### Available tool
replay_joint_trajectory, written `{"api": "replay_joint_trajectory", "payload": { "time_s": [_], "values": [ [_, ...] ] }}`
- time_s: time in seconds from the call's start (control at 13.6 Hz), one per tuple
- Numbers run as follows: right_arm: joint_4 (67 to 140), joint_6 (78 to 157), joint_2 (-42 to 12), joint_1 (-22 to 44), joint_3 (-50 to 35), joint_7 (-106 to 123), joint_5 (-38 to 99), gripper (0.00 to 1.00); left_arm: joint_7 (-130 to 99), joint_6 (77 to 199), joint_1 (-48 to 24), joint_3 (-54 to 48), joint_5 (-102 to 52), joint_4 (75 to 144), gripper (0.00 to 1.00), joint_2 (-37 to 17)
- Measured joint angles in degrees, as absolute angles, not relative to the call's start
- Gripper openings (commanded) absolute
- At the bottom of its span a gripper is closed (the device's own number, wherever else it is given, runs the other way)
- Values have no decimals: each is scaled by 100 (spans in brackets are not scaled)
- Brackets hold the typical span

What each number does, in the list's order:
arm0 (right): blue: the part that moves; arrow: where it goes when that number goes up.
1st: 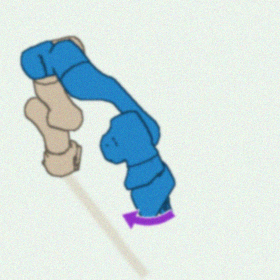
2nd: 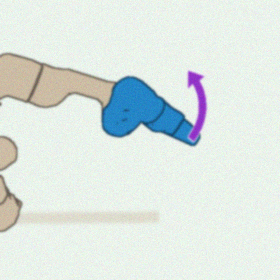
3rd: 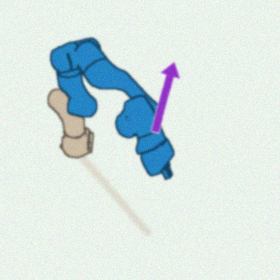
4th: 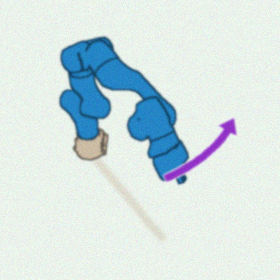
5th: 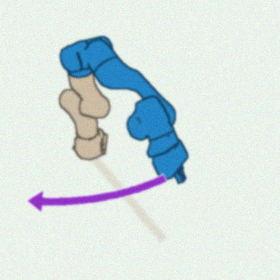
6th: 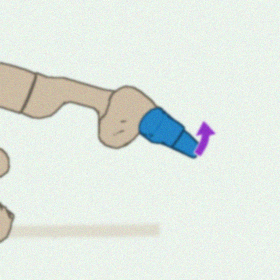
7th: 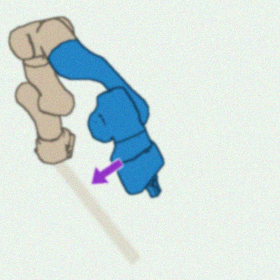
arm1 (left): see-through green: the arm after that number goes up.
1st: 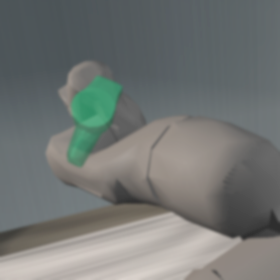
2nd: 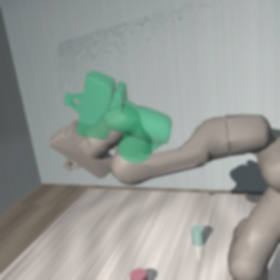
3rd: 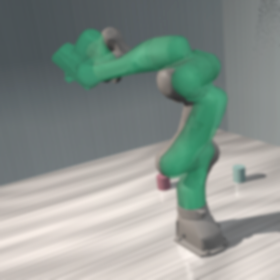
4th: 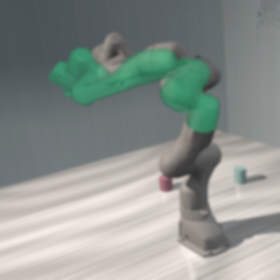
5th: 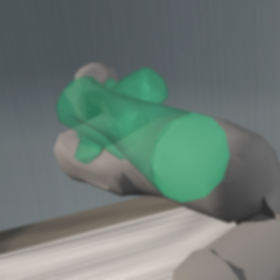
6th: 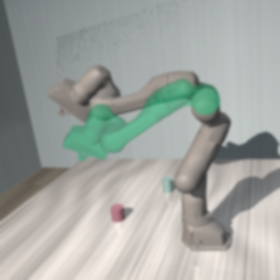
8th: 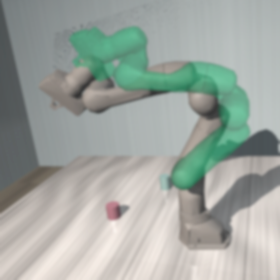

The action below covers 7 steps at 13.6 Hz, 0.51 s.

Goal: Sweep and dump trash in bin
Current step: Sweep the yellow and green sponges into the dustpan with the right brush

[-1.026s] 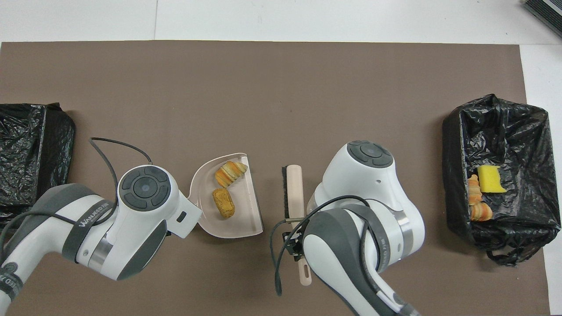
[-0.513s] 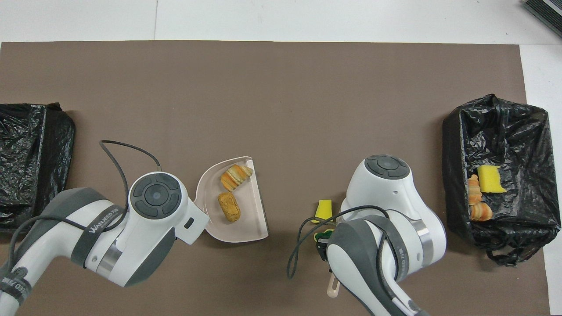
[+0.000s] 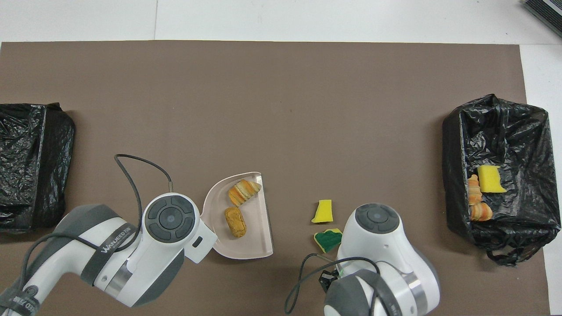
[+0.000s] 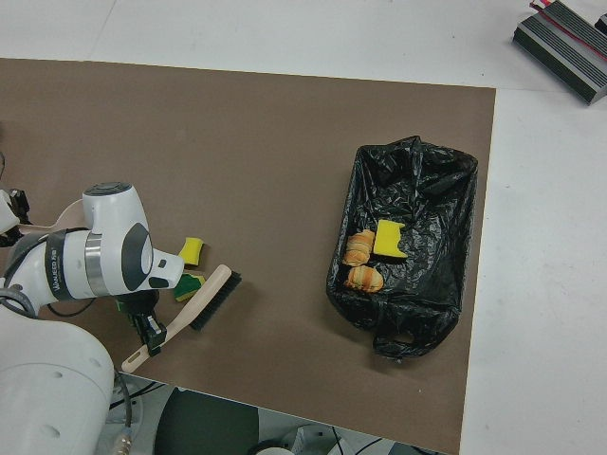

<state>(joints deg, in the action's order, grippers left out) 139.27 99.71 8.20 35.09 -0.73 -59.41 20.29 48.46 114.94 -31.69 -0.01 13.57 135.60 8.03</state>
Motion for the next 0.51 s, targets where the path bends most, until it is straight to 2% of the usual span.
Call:
{"api": "replay_joint_trajectory", "payload": {
  "time_s": [0.22,0.51],
  "values": [
    [14013,10867,409,4067,-136,-6373,2030,0,4846,11533,-3191,7,1357,13593,0,839],
    [13414,10908,-23,3956,-81,-5598,2008,0,4848,11709,-3188,25,1357,13611,0,835]
  ]
}}
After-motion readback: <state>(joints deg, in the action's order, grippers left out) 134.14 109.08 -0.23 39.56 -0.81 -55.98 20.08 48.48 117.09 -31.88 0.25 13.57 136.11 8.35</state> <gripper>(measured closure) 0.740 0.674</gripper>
